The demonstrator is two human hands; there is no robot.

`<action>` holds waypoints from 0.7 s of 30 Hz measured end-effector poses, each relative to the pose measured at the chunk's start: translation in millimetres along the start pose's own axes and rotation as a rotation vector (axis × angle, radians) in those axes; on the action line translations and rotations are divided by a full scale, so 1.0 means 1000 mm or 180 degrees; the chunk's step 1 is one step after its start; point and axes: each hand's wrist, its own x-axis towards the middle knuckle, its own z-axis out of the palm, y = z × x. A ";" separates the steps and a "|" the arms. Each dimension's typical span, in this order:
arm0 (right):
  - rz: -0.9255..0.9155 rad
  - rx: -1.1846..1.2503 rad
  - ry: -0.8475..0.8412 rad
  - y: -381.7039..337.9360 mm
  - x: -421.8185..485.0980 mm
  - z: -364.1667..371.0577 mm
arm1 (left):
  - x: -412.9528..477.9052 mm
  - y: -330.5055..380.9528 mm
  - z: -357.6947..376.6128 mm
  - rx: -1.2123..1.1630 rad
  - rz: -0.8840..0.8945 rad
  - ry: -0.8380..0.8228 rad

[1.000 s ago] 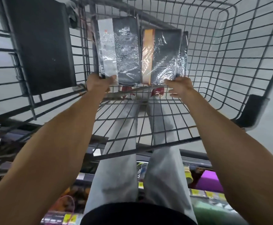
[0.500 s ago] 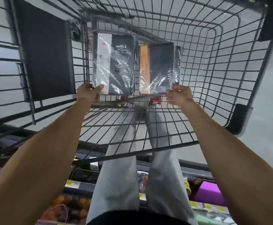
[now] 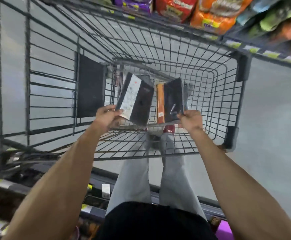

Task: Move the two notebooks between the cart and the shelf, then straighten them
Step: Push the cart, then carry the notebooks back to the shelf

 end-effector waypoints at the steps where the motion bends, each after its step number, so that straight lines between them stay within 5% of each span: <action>1: -0.0080 -0.0046 0.0015 -0.004 -0.008 -0.004 | -0.009 0.002 0.000 0.0001 0.0095 0.0006; 8: -0.0714 -0.0061 0.0128 -0.042 -0.080 -0.047 | -0.082 -0.001 -0.022 -0.0443 0.0432 -0.0071; 21: -0.1453 0.1386 0.0828 -0.079 -0.222 -0.100 | -0.200 0.058 -0.072 -0.1262 0.1404 -0.1322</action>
